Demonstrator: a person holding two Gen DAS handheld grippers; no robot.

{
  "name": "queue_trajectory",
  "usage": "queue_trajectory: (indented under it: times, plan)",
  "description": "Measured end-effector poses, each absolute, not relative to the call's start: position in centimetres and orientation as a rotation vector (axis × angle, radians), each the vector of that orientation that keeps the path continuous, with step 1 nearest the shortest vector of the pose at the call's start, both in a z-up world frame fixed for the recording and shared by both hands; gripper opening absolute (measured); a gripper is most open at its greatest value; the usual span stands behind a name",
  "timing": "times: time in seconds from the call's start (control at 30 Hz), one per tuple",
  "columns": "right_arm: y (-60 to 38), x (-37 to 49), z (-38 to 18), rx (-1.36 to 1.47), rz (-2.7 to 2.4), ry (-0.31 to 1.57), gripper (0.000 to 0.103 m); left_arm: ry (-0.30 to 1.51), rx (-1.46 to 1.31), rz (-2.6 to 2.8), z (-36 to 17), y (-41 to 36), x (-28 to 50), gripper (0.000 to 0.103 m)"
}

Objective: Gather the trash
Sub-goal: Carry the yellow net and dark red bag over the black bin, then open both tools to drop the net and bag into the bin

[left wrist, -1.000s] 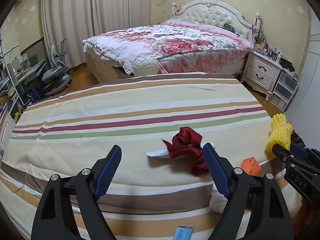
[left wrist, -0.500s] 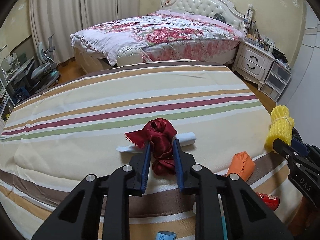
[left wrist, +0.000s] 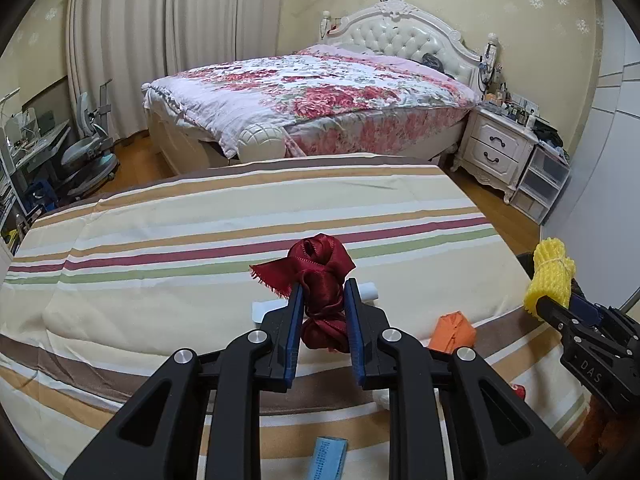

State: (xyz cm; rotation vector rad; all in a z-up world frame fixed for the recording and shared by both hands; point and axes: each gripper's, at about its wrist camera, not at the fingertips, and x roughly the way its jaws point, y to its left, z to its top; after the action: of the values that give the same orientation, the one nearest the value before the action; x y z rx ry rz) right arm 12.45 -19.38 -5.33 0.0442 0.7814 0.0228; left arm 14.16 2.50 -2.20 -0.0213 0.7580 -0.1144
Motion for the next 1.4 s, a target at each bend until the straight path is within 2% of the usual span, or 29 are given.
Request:
queue_trajectory:
  times: [0.53, 1.4]
  plan:
    - [-25.7, 8.6, -3.8, 0.024, -0.125, 0.742, 0.041, 0.71, 0.035, -0.318, -0.7, -6.7, 12.0, 0.022]
    - [-34.4, 8.6, -6.9, 0.118, -0.261, 0.777, 0.041, 0.735, 0.193, -0.475, -3.5, -20.3, 13.9, 0.022]
